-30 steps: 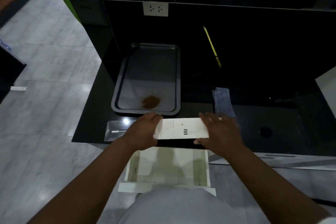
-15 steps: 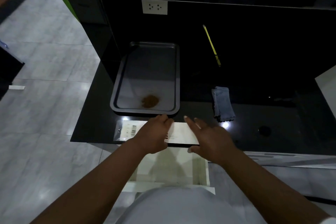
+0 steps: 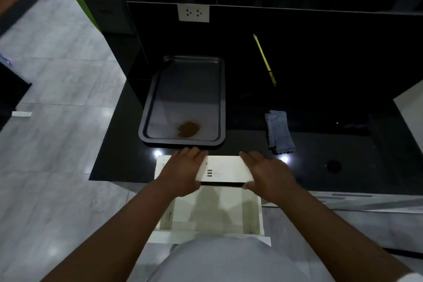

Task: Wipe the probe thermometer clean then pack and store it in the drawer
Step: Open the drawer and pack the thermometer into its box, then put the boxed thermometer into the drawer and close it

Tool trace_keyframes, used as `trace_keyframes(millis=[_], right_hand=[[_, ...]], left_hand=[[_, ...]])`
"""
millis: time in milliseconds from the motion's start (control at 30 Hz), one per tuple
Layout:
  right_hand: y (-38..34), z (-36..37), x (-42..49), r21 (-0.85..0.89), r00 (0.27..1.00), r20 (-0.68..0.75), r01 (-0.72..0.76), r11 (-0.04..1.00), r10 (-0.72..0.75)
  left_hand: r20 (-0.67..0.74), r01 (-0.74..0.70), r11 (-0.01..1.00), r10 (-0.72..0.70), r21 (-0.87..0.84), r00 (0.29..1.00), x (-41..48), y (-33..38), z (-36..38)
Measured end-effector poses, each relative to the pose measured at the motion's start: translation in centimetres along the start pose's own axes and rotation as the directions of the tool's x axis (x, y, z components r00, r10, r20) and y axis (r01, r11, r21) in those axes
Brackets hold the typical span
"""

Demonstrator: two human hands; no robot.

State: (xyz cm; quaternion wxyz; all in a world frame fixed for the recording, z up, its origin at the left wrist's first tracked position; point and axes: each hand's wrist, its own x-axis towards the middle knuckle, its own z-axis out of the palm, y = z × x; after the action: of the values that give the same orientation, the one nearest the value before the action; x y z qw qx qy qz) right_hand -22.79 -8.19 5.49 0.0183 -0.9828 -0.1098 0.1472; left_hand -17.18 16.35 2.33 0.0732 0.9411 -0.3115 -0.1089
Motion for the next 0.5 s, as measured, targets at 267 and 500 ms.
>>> trace_keyframes(millis=[267, 500], right_hand=[[1.7, 0.7, -0.1, 0.107, 1.000, 0.003, -0.025, 0.994, 0.025], [2.4, 1.0, 0.6, 0.282, 0.999, -0.013, -0.029, 0.959, 0.034]], left_hand=[[0.029, 0.113, 0.993, -0.113, -0.024, 0.993, -1.4, -4.3, -0.6], [-0.003, 0.109, 0.981, -0.111, -0.163, 0.994, -1.6, -4.7, -0.5]])
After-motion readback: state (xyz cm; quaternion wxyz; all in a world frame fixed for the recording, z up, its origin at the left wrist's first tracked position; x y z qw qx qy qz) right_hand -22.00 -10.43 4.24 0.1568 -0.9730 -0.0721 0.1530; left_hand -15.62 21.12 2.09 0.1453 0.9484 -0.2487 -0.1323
